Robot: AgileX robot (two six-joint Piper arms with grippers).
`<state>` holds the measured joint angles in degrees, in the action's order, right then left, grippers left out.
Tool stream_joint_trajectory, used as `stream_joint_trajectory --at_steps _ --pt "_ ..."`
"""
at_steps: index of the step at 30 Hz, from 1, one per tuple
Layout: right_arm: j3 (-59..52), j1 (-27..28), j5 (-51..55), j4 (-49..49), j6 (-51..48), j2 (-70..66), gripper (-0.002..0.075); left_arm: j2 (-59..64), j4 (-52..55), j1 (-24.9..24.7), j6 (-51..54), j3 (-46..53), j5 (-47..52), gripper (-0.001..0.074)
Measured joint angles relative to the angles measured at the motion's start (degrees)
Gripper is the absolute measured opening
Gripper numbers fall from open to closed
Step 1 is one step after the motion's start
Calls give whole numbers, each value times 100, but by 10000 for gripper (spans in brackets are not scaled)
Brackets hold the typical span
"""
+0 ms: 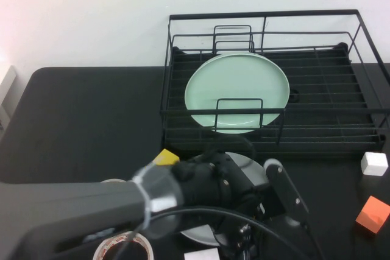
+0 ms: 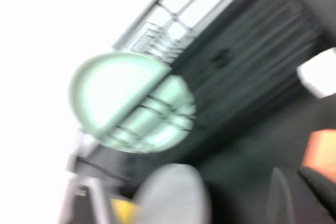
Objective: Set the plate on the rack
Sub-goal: Pick up the plate from the table, then hand over the plate
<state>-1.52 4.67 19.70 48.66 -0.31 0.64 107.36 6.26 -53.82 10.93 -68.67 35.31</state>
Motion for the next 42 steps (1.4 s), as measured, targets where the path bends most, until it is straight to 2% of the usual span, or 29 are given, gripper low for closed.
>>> stream_joint_trajectory --at_steps 4,15,23,26,29,35,38,42 --pt "0 0 -63 973 0 0 -2 -399 -218 0 76 0 26 1" --pt "0 0 -170 1210 -90 0 -2 -1056 -256 -70 101 5 356 1" --pt "0 0 623 1362 -1603 0 -2 -1558 -117 -705 294 5 441 1" --pt "0 0 888 1454 -1741 0 -2 -1689 340 -992 353 5 535 1" --pt "152 0 1156 1465 -1763 -94 -2 -1737 1227 -1335 244 13 626 1" --pt "1003 0 1245 1453 -1928 -1151 0 -1747 3424 -2023 -1157 56 741 1" --pt "1545 0 1335 1337 -2080 -1848 50 -1747 4120 -2232 -1919 56 855 1" --pt "2181 0 1706 1253 -2144 -2945 249 -1747 4647 -2401 -2720 56 1159 1"
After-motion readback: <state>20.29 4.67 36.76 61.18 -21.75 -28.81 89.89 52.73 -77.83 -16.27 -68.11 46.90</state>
